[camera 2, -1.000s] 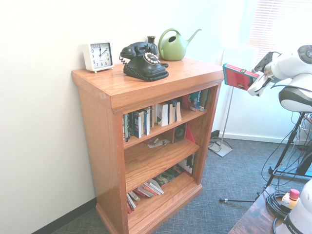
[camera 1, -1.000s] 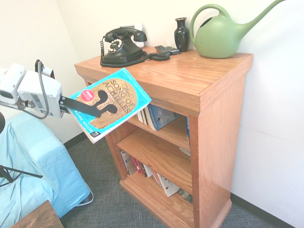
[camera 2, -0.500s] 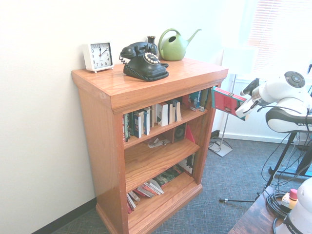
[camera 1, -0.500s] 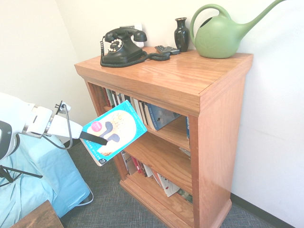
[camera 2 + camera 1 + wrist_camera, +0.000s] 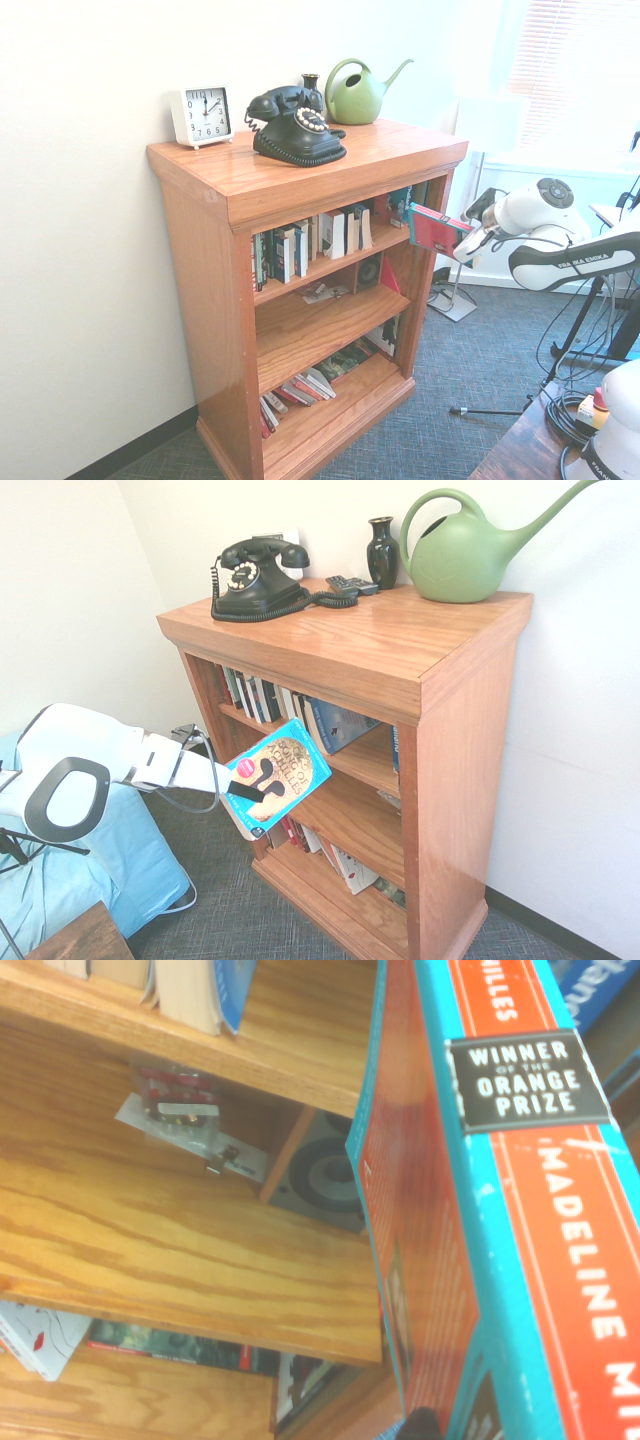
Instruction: Organize the shelf
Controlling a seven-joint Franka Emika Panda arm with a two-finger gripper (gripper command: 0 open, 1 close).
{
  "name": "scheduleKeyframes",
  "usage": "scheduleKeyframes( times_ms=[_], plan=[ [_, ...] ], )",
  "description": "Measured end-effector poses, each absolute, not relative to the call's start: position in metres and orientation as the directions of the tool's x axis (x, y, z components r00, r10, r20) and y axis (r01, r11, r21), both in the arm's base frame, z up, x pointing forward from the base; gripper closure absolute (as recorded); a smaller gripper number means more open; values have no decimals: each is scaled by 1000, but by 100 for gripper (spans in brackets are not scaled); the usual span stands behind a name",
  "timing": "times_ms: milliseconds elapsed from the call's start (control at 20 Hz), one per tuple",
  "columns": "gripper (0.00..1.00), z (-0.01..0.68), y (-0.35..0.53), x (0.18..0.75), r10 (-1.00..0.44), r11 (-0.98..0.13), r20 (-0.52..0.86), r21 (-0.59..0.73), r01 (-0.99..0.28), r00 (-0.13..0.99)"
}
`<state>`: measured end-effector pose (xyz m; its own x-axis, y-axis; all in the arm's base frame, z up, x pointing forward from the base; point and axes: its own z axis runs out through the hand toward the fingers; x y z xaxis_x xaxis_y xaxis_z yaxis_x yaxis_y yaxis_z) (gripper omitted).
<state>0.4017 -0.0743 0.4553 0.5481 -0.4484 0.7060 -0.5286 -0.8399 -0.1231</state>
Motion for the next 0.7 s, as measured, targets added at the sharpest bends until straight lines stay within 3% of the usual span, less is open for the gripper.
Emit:
scheduleKeyframes(
  times_ms=[700],
  plan=[
    [100, 435, -77, 461, -513, -825, 671, -213, -523, 535]
  ],
)
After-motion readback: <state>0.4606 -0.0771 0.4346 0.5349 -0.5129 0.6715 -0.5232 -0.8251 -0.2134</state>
